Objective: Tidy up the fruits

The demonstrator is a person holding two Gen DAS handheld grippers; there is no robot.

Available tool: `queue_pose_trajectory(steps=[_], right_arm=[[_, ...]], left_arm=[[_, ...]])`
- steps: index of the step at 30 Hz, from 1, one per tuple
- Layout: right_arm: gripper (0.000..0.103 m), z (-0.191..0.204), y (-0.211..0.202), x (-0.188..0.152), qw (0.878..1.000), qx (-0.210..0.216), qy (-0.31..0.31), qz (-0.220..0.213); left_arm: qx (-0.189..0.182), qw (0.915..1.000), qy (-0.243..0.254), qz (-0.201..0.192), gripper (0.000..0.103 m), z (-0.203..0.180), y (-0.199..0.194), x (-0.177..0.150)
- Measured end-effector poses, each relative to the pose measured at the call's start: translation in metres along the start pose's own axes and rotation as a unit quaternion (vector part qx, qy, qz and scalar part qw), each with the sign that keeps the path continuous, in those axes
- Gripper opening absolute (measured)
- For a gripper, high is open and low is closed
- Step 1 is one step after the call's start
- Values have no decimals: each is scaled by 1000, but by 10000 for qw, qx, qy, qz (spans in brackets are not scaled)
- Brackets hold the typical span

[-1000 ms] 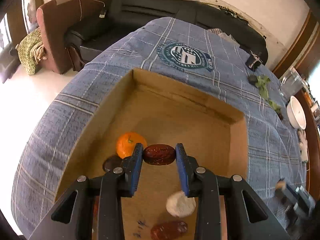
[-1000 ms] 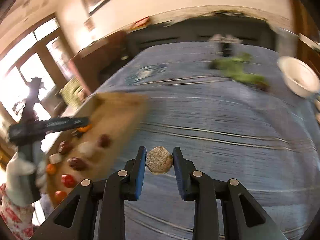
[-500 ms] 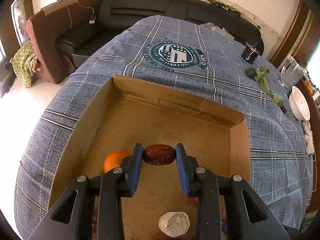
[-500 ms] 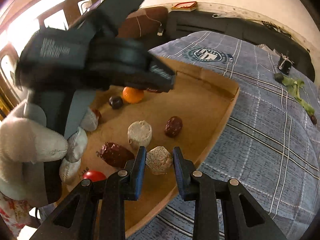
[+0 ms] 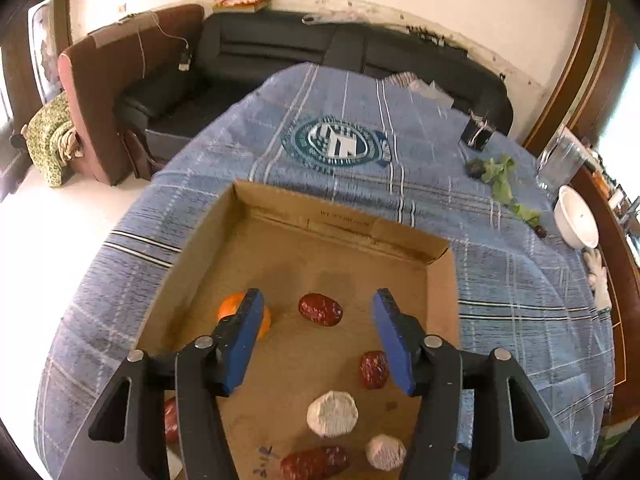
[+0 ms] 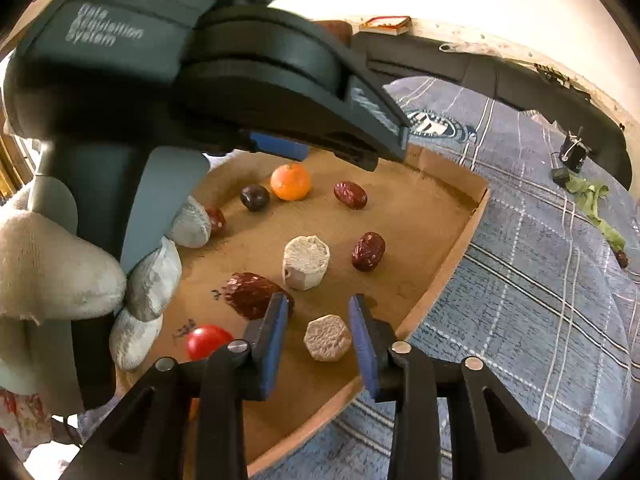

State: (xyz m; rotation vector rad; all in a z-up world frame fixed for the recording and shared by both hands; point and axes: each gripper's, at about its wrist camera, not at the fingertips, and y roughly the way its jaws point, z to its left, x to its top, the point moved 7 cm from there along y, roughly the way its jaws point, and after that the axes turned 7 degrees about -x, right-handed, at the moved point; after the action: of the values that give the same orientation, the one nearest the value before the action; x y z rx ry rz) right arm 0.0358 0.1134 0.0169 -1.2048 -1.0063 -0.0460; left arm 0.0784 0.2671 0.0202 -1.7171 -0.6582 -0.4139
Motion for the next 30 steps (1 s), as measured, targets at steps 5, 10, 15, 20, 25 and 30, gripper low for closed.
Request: queue_pose_trajectory(steps=[5,10,15,20,25,30], right_arm=[[59,-12,-32,-9,9996,-147,127,-205],[67,-38,-56,-23,9960,-446,703,-330],[70,-58,-76,-40,9887,-685,1260,-428],[72,-66,-88,-51,9842,-785,1513,-481],[77,-63,-97,-57,9837,-849,1475,-577],[80,-58,-104,-60,9845,-843,1404,-633]], left_arm=[[182,9984,-74,-528,65,0,-46,-5],[728,9892,-32,-1274,86,-12,-98,-24],[1143,9726,-136,-2018,103,-25,-147,-56],[1431,9632,-337,-2249,103,-25,-168,-81],[1624,9592,-176,-2308,103,-32,-176,-91],[1547,9664,-107,-2048,103,-38,-170,-99]])
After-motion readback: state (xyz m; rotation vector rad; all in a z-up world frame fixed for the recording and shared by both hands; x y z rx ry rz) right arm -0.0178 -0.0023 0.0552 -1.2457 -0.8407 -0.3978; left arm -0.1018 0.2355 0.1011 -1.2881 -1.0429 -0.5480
